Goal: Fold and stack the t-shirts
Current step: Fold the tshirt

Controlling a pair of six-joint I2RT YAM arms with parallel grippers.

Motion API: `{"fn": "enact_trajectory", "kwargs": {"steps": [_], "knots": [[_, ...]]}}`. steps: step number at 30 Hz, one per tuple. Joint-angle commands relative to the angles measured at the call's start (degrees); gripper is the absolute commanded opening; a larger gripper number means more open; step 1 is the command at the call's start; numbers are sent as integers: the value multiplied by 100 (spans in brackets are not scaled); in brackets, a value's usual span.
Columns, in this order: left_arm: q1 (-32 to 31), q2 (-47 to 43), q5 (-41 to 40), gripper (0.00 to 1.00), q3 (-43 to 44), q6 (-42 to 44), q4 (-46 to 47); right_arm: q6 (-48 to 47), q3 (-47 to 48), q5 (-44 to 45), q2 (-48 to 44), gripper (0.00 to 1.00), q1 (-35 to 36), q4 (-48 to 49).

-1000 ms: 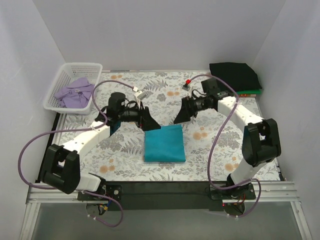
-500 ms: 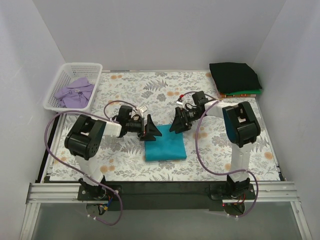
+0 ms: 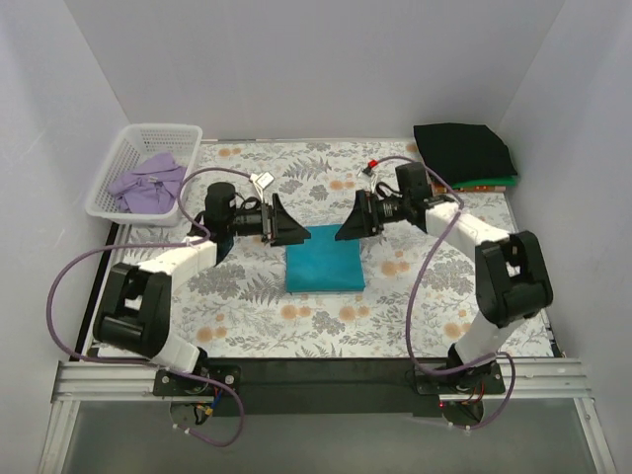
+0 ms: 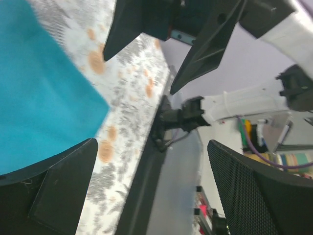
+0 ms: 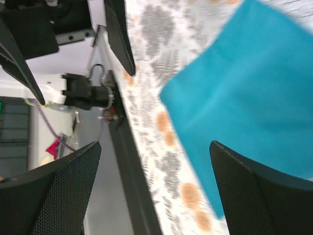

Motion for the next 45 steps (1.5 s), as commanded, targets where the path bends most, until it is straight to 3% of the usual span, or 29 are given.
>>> {"fn": "enact_trajectory", "kwargs": {"steps": [1, 3, 8, 10, 17, 23, 26, 29, 34, 39, 45], "knots": [[-292, -509, 114, 95, -646, -1009, 602, 1355, -1032, -375, -701, 98, 318, 1500], [-502, -544, -27, 96, -1051, -1267, 1068, 2043, -1666, -253, -852, 98, 520, 2179], [-811, 191, -430, 96, -1316, -1304, 1247, 2167, -2001, -15, -511, 98, 758, 2392], [-741, 535, -694, 96, -1176, -971, 637, 2106, -2124, 47, -222, 99, 767, 2410], [-381, 1503, -643, 96, -895, -487, 193, 1754, -2319, 109, 676, 98, 214, 2384], [-372, 190, -168, 97, -938, -327, -10, 1789, -2168, -532, -209, 98, 292, 2120], [-485, -515, -80, 98, -1069, -749, 551, 1903, -2238, -533, -948, 98, 617, 2094], [-626, -632, -194, 98, -1087, -1265, 841, 2061, -2186, -288, -1221, 98, 881, 2111], [-829, -334, -449, 98, -1246, -2075, 2142, 2438, -1888, -164, -634, 98, 908, 2356], [-767, -105, -581, 98, -1193, -2638, 3030, 3387, -1720, -164, 156, 98, 1136, 3446], [-557, -474, -537, 98, -1254, -2517, 2699, 4048, -1580, -243, 439, 97, 1312, 4343]]}}
